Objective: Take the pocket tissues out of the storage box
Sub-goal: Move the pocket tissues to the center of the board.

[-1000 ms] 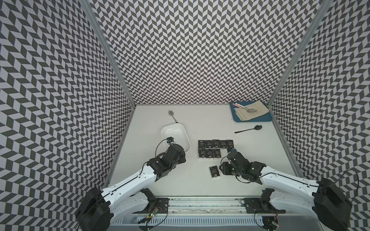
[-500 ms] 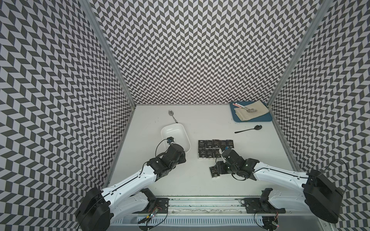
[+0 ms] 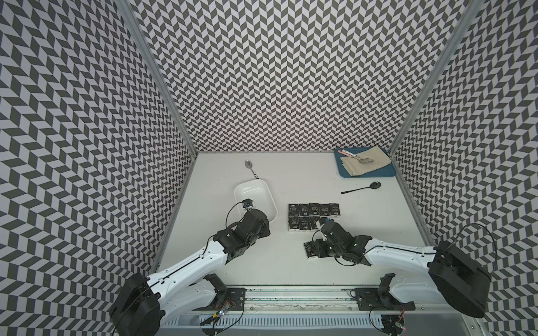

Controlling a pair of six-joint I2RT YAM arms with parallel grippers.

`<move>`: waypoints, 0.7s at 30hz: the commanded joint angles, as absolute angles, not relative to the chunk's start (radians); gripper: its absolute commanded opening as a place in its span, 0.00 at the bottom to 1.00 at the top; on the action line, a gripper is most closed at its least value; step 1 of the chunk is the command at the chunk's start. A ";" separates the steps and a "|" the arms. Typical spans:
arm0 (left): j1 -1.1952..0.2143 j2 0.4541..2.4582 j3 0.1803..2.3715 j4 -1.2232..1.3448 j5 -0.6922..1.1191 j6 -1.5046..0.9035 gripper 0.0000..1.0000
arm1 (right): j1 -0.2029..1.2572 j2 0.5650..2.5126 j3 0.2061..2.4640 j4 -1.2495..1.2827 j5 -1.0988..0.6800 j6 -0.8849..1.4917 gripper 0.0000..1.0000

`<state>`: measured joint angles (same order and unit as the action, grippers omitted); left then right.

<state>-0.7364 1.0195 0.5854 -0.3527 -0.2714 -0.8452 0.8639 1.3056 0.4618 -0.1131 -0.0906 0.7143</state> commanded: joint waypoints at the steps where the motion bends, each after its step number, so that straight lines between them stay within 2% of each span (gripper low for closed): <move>1: -0.727 1.004 0.596 -0.341 -0.274 -0.828 0.41 | 0.866 1.318 0.403 -0.164 -0.054 0.732 0.19; 17: -0.716 1.017 0.607 -0.324 -0.258 -0.809 0.41 | 0.712 1.117 0.350 -0.296 0.014 0.732 0.14; 21: -0.712 1.015 0.610 -0.325 -0.255 -0.804 0.41 | 0.672 1.122 0.348 -0.295 0.020 0.735 0.14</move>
